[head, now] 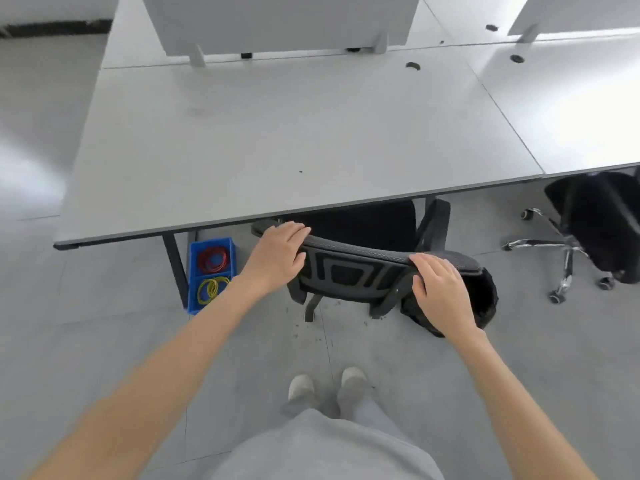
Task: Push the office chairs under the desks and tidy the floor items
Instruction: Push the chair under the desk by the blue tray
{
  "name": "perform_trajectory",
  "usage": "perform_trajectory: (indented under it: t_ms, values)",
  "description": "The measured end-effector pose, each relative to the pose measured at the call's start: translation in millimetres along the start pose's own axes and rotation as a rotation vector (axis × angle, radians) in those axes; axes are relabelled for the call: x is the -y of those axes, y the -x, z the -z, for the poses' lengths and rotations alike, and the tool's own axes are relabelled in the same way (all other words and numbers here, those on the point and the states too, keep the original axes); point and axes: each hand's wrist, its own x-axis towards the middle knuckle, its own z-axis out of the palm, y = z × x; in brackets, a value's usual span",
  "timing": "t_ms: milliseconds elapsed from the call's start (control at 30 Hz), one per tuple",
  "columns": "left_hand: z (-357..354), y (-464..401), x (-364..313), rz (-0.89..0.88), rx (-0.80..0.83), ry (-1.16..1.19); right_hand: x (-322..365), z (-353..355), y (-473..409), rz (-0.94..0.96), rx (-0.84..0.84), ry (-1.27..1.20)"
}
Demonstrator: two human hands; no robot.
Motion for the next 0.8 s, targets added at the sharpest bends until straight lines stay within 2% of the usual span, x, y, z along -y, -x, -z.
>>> perform_trajectory:
  t_ms: [67, 233, 500, 800]
  values:
    - [-5.5, -7.2, 6.0, -0.002, 0.073, -0.054, 3.5, -4.6, 0.5, -0.033, -0.037, -0.024]
    - [-17.8, -4.2, 9.6, 0.018, -0.045, -0.032, 13.1, -14.9, 4.0, -0.107, -0.102, -0.043]
    - [-26.1, 16.9, 1.4, 0.049, -0.075, 0.016, 8.8, -18.2, 25.1, -0.12, -0.166, -0.101]
    - [-47.1, 82.6, -39.6, 0.128, -0.196, 0.017, -24.8, -12.4, 71.0, 0.053, -0.206, -0.007]
